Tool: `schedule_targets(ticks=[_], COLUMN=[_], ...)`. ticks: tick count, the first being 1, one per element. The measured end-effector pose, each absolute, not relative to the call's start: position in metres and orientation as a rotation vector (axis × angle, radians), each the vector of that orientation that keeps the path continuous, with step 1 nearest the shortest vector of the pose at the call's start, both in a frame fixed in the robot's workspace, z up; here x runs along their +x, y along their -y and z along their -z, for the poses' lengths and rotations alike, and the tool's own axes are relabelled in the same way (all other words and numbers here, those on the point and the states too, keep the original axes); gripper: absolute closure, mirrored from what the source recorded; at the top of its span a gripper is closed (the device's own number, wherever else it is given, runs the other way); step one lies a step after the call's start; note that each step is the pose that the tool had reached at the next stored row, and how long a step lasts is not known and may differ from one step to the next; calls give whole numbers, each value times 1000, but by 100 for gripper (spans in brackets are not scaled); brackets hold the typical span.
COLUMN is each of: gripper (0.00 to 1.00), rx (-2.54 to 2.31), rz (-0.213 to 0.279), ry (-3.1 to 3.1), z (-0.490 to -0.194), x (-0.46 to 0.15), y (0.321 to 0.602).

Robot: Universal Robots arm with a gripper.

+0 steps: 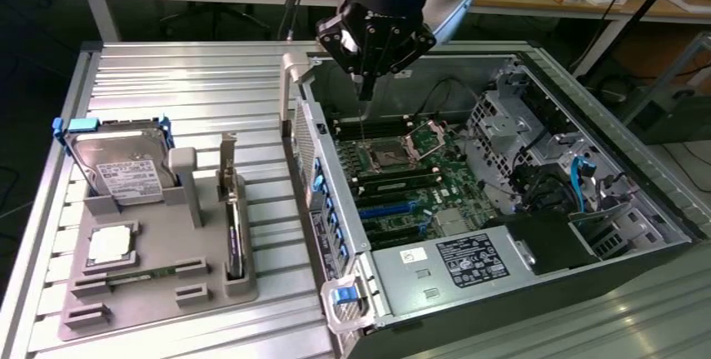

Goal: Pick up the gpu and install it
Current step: 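Reach for the gpu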

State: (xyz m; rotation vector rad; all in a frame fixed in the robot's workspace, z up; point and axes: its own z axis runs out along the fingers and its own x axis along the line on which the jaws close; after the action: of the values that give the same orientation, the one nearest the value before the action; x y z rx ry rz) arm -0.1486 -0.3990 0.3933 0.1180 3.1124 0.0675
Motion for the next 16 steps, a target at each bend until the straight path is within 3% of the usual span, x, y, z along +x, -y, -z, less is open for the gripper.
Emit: schedule_targets(ticks=[16], gripper=[89], rx=[118], rz=[-67], ry=[-3112], z=[-393], x=[-156], y=[399])
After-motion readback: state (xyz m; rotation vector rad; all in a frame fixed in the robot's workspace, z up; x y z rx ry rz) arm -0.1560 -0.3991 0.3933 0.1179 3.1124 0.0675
